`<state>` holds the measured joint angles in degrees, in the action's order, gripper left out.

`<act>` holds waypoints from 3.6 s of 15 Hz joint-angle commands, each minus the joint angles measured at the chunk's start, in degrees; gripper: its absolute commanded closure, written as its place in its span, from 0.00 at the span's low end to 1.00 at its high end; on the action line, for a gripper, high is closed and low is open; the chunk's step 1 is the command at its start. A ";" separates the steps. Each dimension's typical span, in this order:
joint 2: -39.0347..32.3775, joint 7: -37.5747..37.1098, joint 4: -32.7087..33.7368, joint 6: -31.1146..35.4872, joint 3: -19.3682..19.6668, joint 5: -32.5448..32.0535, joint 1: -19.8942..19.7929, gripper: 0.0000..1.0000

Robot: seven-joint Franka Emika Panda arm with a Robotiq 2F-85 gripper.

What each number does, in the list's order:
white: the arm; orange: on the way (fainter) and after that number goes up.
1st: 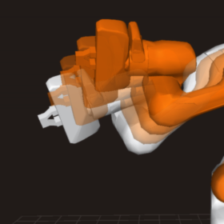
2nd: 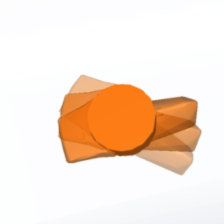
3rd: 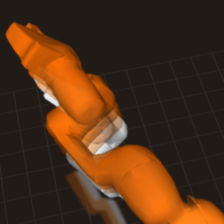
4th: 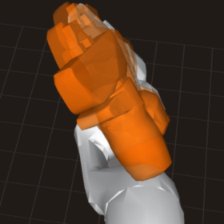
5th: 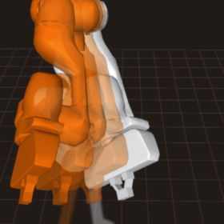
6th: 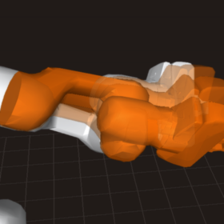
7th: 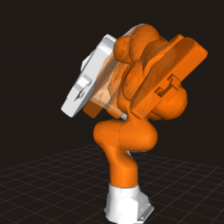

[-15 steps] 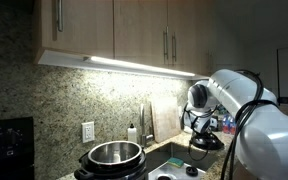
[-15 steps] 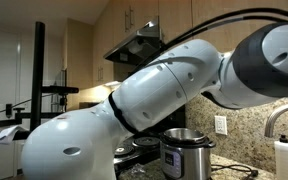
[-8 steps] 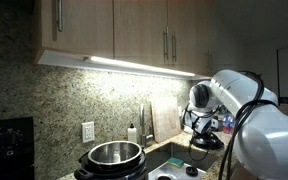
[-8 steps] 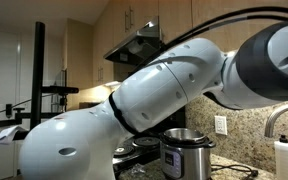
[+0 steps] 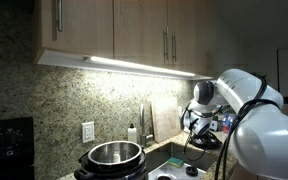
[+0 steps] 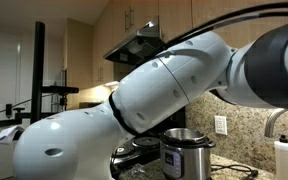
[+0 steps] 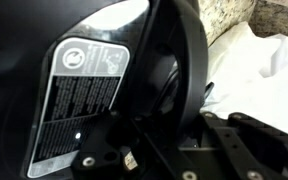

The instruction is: Pick up the lid and close the rice cooker

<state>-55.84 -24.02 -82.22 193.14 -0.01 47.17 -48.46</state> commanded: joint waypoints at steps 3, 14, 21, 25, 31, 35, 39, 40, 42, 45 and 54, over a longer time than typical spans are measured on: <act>9.74 2.39 -12.85 7.33 -14.67 -6.24 -10.01 0.95; 22.15 0.71 -30.54 4.88 -28.42 -13.45 -26.17 0.96; 25.59 0.56 -41.10 4.86 -40.57 -22.00 -35.45 0.97; 25.91 0.06 -47.19 4.86 -52.33 -29.48 -46.63 0.97; 23.25 -0.01 -57.72 5.40 -68.68 -41.70 -65.18 0.98; 24.97 1.03 -62.36 4.09 -72.37 -45.03 -69.80 0.97; 26.23 2.48 -64.61 3.74 -75.76 -47.36 -71.71 0.97; 26.25 2.85 -65.32 3.70 -77.53 -48.29 -72.88 0.97; 26.46 3.77 -66.89 2.73 -81.77 -50.15 -76.14 0.97; 26.37 5.57 -69.41 -0.32 -89.57 -51.70 -82.61 0.97; 23.10 10.28 -73.71 -12.25 -112.95 -56.36 -103.79 0.98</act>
<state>-29.23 -15.51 -154.41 182.53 -105.45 -5.77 -144.67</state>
